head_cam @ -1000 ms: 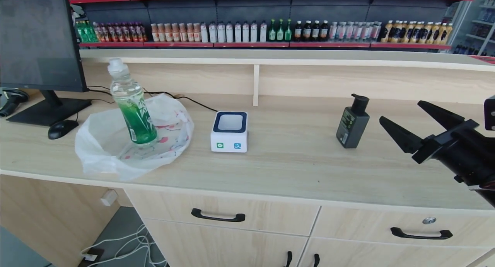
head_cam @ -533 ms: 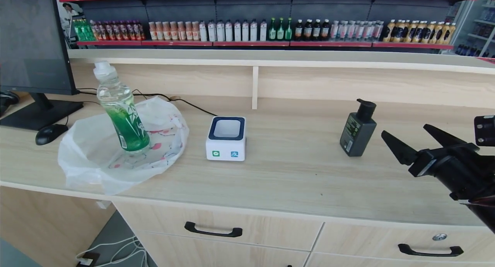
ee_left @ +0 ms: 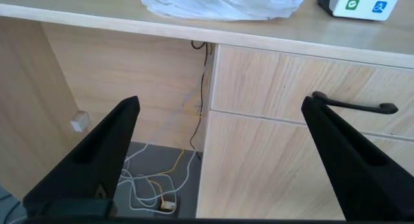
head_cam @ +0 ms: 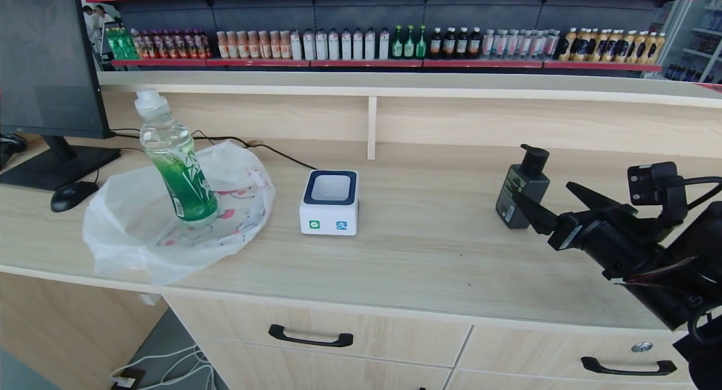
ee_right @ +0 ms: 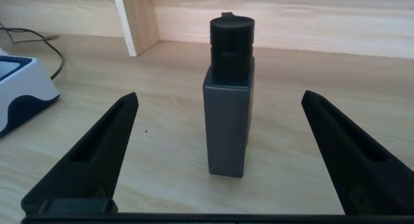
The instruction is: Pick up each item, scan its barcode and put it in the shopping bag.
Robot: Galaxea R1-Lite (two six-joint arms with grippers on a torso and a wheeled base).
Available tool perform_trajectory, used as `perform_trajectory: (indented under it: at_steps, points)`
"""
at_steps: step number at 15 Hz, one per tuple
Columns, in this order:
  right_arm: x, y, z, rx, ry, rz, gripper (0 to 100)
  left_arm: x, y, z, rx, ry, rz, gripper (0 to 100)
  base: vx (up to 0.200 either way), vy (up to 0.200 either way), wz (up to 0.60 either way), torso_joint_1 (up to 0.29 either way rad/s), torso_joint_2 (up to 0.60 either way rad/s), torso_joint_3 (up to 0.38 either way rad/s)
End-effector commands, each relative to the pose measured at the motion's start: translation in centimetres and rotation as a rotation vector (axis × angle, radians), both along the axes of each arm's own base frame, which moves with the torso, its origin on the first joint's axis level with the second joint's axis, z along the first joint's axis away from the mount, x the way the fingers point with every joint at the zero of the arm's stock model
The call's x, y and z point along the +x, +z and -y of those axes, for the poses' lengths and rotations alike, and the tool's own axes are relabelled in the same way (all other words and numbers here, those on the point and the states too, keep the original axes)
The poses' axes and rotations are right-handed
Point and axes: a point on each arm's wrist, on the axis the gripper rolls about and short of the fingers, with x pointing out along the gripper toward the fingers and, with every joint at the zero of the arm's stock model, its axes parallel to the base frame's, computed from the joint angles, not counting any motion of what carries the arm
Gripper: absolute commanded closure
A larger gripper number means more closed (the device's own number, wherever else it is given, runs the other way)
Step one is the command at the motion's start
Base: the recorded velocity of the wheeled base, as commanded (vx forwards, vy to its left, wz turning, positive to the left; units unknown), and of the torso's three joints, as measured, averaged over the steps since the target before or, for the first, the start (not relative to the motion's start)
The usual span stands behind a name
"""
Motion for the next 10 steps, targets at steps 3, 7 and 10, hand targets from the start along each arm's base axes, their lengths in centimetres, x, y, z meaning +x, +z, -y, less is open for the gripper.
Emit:
perform_trajectory:
  at_steps: [3,7,10]
  points:
    - [2.1,-1.3,-0.2,-0.002,-0.002,-0.032,0,0.0,0.0,0.0,-0.002,-0.001,0.001,0,0.000,0.000,0.00,0.000,0.00,0.000]
    - [4.1,-1.9,-0.6,0.003,-0.004,-0.033,0,0.0,0.0,0.0,-0.002,-0.001,0.001,0,0.000,0.000,0.00,0.000,0.00,0.000]
    - [5.5,-2.9,-0.7,0.006,-0.010,-0.053,0,0.0,0.0,0.0,-0.002,-0.001,0.002,0,0.000,0.000,0.00,0.000,0.00,0.000]
